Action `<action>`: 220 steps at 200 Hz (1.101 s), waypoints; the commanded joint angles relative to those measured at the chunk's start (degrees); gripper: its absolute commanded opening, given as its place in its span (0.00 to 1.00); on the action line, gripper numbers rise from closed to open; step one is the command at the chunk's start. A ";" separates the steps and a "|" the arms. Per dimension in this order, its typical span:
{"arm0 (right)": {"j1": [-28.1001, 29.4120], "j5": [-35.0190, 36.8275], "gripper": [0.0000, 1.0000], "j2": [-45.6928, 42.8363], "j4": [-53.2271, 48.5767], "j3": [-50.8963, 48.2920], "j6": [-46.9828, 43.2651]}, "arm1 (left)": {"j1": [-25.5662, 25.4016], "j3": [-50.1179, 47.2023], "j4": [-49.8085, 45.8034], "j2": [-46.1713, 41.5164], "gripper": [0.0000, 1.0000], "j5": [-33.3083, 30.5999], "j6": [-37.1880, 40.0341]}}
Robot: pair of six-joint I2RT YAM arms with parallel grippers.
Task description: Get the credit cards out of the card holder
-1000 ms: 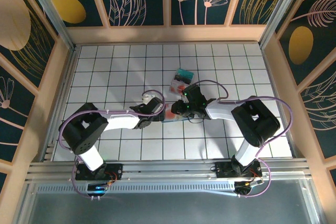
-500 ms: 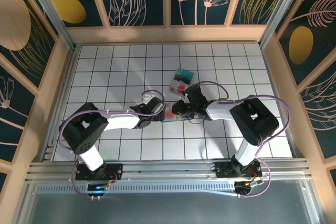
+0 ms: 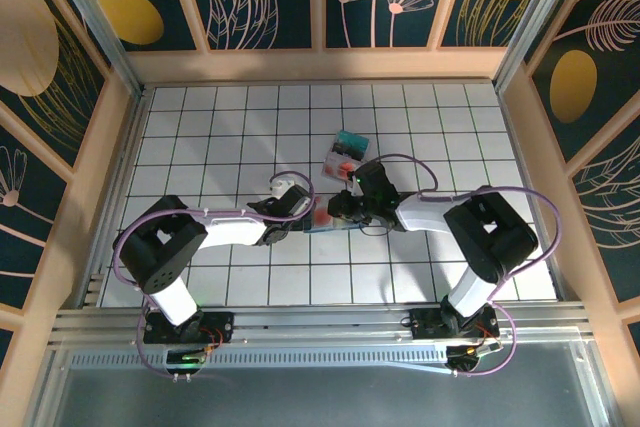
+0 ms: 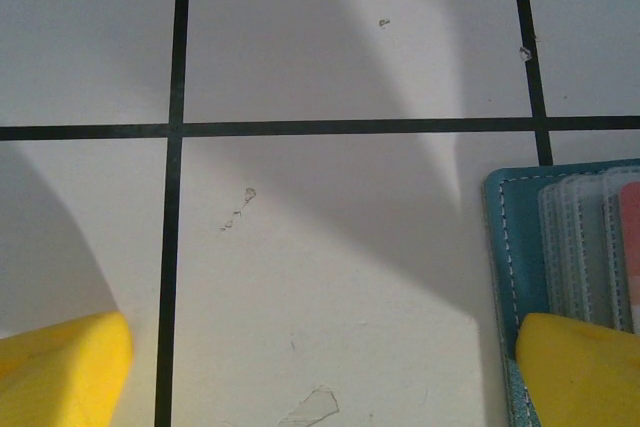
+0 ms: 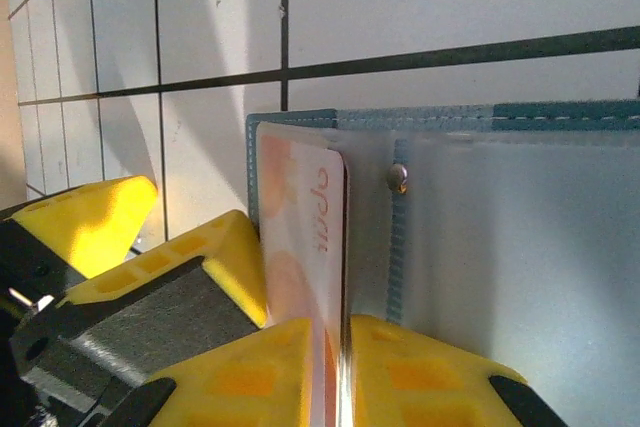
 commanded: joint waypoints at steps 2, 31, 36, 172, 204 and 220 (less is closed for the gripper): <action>-0.05 -2.79 0.18 -2.12 3.69 -0.40 0.27 | -0.03 0.38 -2.35 2.19 0.99 1.63 0.45; -0.06 -2.95 0.21 -1.87 3.80 -0.45 0.28 | -0.01 0.34 -2.44 2.16 0.99 1.62 0.48; -0.07 -3.12 0.21 -1.75 4.03 -0.44 0.36 | -0.02 0.34 -2.42 2.11 0.99 1.73 0.50; -0.01 -7.43 0.24 2.16 10.35 -0.78 2.39 | -0.08 0.45 -2.56 1.08 0.99 1.74 0.53; -0.80 -9.23 0.22 0.18 12.56 -2.31 2.75 | -0.02 -0.02 -2.88 0.97 0.99 0.69 -0.01; -1.12 -10.03 0.22 -0.56 13.99 -3.22 3.39 | -0.01 0.13 -3.10 0.97 0.99 0.82 -0.09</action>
